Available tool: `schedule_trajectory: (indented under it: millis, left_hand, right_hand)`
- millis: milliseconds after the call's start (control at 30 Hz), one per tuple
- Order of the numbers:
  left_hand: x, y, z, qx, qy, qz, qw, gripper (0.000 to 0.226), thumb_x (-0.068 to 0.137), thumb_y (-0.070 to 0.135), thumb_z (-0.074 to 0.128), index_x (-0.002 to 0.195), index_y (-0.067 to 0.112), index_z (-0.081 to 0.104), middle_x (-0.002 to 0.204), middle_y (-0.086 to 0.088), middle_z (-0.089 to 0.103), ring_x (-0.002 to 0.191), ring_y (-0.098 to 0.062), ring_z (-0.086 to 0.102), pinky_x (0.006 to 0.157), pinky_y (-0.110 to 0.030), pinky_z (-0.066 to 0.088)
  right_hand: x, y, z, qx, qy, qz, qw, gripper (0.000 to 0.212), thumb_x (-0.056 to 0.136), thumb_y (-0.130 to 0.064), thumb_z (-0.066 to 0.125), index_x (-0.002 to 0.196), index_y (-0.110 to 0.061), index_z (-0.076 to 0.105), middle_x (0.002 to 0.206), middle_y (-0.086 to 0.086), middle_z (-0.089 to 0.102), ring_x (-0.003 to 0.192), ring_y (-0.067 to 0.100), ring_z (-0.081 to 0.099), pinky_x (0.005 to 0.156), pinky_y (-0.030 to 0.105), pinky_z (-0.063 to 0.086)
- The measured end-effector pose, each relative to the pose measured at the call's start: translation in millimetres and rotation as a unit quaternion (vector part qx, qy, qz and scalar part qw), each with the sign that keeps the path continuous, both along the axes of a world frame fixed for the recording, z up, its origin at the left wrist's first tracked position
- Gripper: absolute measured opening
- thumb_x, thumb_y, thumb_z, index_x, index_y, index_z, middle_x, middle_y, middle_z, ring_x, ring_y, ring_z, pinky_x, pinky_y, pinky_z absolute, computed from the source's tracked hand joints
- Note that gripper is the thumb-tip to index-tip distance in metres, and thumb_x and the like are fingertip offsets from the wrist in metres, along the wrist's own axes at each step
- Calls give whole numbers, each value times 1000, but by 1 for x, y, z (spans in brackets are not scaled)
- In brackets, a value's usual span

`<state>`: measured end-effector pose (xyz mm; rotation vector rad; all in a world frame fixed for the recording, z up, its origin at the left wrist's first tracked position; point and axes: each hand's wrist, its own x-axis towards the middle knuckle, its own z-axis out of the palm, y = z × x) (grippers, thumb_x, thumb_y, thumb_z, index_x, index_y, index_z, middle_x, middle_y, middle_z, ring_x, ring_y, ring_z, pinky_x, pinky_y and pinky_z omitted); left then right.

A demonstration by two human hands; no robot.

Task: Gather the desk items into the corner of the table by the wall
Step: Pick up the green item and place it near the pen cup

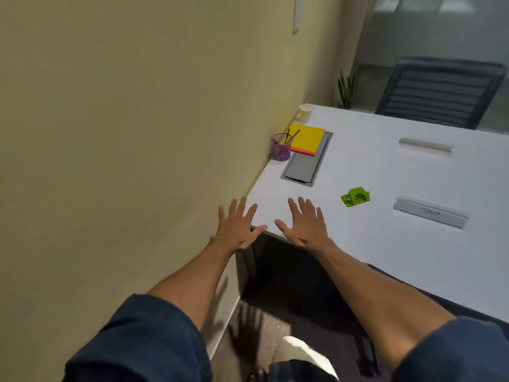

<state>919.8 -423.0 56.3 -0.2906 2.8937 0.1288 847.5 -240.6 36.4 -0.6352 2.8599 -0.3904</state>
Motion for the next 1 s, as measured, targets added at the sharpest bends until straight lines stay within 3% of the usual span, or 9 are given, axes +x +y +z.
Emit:
schedule_trajectory:
  millis: [300, 600, 833, 1000]
  left_hand:
    - [-112, 20, -27, -9, 10, -112, 994, 76, 92, 70, 16, 154, 30, 0, 162, -5, -15, 149, -29, -13, 114, -57, -13]
    - [-228, 61, -62, -5, -11, -185, 983, 74, 94, 67, 21, 154, 26, 11, 163, -9, -3, 149, -31, -3, 114, -58, -8]
    - [-277, 89, -83, -2, -27, -229, 973, 72, 95, 64, 22, 154, 24, 10, 163, -9, -1, 149, -31, -2, 115, -58, -5]
    - [-300, 102, -101, -11, -51, -253, 966, 73, 95, 65, 21, 155, 24, 8, 163, -8, -6, 149, -31, -6, 115, -58, -7]
  right_hand:
    - [-77, 32, -8, 3, 8, -99, 995, 80, 92, -67, 28, 155, -20, 10, 163, 9, 9, 151, 29, 6, 121, 50, 7]
    - [-165, 84, -54, 1, -34, -178, 984, 81, 91, -64, 38, 154, -19, 16, 161, 10, 15, 149, 28, 10, 119, 50, 13]
    - [-208, 114, -77, 20, -58, -201, 978, 92, 85, -61, 53, 153, -15, 14, 159, 11, 16, 148, 29, 13, 119, 50, 14]
    - [-230, 124, -95, 21, -71, -232, 970, 101, 76, -59, 66, 151, -12, 16, 152, 10, 25, 141, 29, 23, 114, 48, 26]
